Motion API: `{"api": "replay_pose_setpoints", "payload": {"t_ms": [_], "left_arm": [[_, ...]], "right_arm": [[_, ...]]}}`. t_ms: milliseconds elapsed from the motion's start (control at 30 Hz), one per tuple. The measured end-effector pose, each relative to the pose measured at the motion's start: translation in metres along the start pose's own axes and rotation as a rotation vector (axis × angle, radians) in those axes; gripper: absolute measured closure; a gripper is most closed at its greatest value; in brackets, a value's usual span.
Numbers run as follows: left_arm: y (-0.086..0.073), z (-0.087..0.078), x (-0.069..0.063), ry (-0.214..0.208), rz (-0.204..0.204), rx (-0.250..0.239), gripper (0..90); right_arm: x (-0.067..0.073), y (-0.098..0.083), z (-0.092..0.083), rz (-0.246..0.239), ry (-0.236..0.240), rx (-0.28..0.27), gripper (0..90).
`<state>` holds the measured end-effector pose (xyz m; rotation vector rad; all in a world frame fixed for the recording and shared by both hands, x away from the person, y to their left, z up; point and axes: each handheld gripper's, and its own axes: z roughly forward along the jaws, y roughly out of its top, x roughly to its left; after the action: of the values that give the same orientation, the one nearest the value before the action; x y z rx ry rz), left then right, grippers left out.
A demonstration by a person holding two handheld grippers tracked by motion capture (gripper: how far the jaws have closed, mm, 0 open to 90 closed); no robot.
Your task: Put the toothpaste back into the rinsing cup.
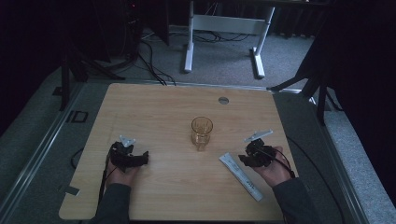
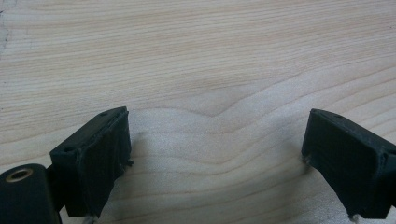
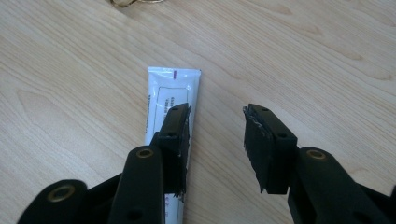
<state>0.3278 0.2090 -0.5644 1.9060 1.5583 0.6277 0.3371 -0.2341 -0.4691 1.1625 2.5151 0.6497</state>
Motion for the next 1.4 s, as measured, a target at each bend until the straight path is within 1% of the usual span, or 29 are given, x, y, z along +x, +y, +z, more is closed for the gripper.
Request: {"api": "replay_pose_setpoints", "payload": {"t_ms": [233, 333, 567, 633, 700, 800, 1400], "left_arm": [[0.0, 0.0, 0.0, 0.0, 0.0, 0.0, 8.3], [0.0, 0.0, 0.0, 0.0, 0.0, 0.001, 8.3], [0.0, 0.0, 0.0, 0.0, 0.0, 0.0, 8.4], [0.0, 0.0, 0.0, 0.0, 0.0, 0.0, 8.4], [0.0, 0.0, 0.0, 0.0, 0.0, 0.0, 8.3], [0.0, 0.0, 0.0, 0.0, 0.001, 0.001, 8.3], [0.0, 0.0, 0.0, 0.0, 0.0, 0.0, 8.3]], "right_arm": [[0.0011, 0.0038, 0.0, -0.008, 0.002, 0.03, 60.6], [0.0018, 0.0046, 0.0008, -0.011, 0.007, 0.053, 60.7], [0.0013, 0.006, 0.0013, -0.014, 0.029, 0.095, 60.6], [0.0013, 0.0061, 0.0015, -0.013, 0.03, 0.1, 60.6], [0.0017, 0.0068, 0.0028, -0.002, 0.04, 0.123, 60.1], [0.0019, 0.0072, 0.0031, -0.004, 0.045, 0.132, 60.0], [0.0055, 0.0094, 0.0058, -0.019, 0.048, 0.204, 59.3]]}}
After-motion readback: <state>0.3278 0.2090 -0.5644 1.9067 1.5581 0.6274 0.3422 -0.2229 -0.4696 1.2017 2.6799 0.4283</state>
